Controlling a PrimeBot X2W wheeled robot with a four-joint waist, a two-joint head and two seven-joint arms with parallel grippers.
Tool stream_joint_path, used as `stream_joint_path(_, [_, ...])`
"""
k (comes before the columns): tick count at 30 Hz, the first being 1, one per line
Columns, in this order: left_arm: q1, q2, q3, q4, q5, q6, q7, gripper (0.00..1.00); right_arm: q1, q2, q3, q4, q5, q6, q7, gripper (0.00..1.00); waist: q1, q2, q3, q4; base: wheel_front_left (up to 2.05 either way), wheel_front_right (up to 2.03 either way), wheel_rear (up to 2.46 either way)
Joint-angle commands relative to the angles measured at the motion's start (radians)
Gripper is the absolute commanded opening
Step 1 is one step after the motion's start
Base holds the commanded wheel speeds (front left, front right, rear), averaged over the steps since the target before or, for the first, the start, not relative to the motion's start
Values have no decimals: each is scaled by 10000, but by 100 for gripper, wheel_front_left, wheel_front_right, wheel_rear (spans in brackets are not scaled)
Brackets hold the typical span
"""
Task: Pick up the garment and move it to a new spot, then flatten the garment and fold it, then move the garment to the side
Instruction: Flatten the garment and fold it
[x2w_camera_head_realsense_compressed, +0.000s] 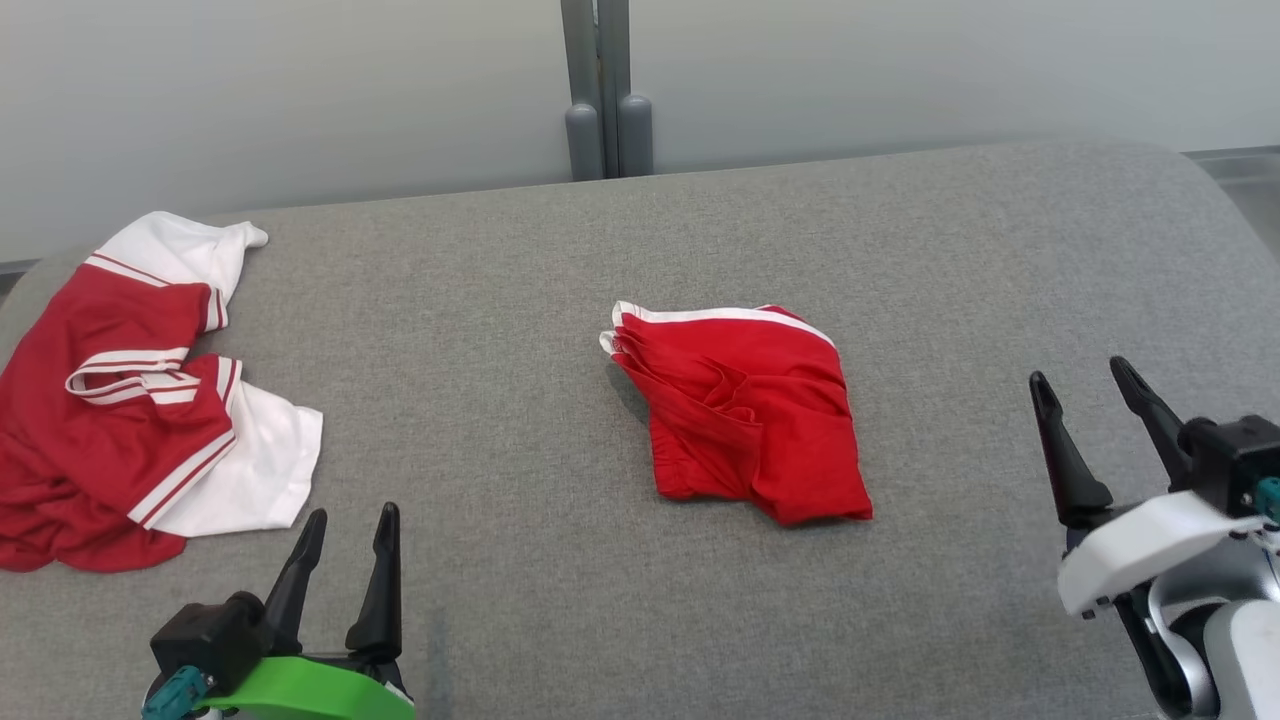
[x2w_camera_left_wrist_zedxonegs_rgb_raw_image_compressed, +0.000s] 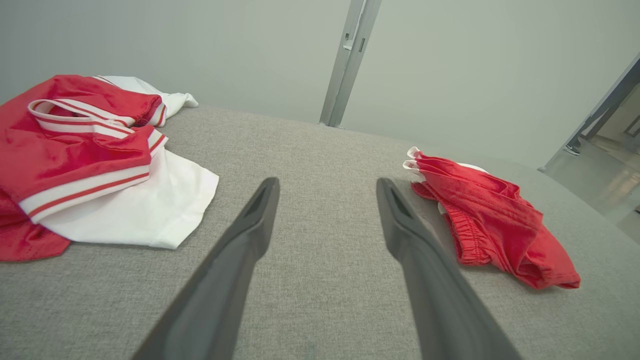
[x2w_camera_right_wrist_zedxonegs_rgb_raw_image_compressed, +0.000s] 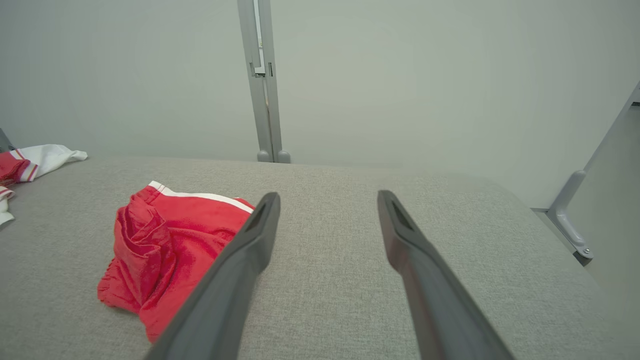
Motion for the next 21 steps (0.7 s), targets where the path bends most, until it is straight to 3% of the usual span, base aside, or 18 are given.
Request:
stream_joint_path(1, [182, -21, 38, 15, 104, -1, 2, 100, 200, -25, -51, -18, -194, 0, -160, 100, 0, -1, -81, -7, 0, 0, 0])
stream_joint_path(9, [446, -363, 537, 223, 670, -197, 0, 100, 1306, 536, -1075, 729, -1392, 0, -1948, 100, 0, -1, -226, 57, 0, 0, 0])
stream_joint_path(16, [208, -598, 745, 314, 1075, -483, 0, 100, 642, 1200, -1171, 1590, -2001, -1, -2912, 100, 0, -1, 97, 271, 0, 0, 0])
stream_joint_path(17, [151, -636, 769, 309, 1100, -525, 0, 100, 532, 1265, -1132, 1657, -2096, 0, -2967, 28, 0, -1, 157, 332, 0, 0, 0])
stream_joint_path(18, [96, -675, 810, 285, 1137, -561, 0, 100, 387, 1346, -1129, 1714, -2114, -1, -3016, 0, 0, -1, 230, 394, 0, 0, 0])
stream_joint_path(21, [-28, -771, 933, 215, 1230, -663, 2, 100, -102, 1481, -926, 1883, -2293, -1, -3078, 0, 0, -1, 469, 545, 0, 0, 0])
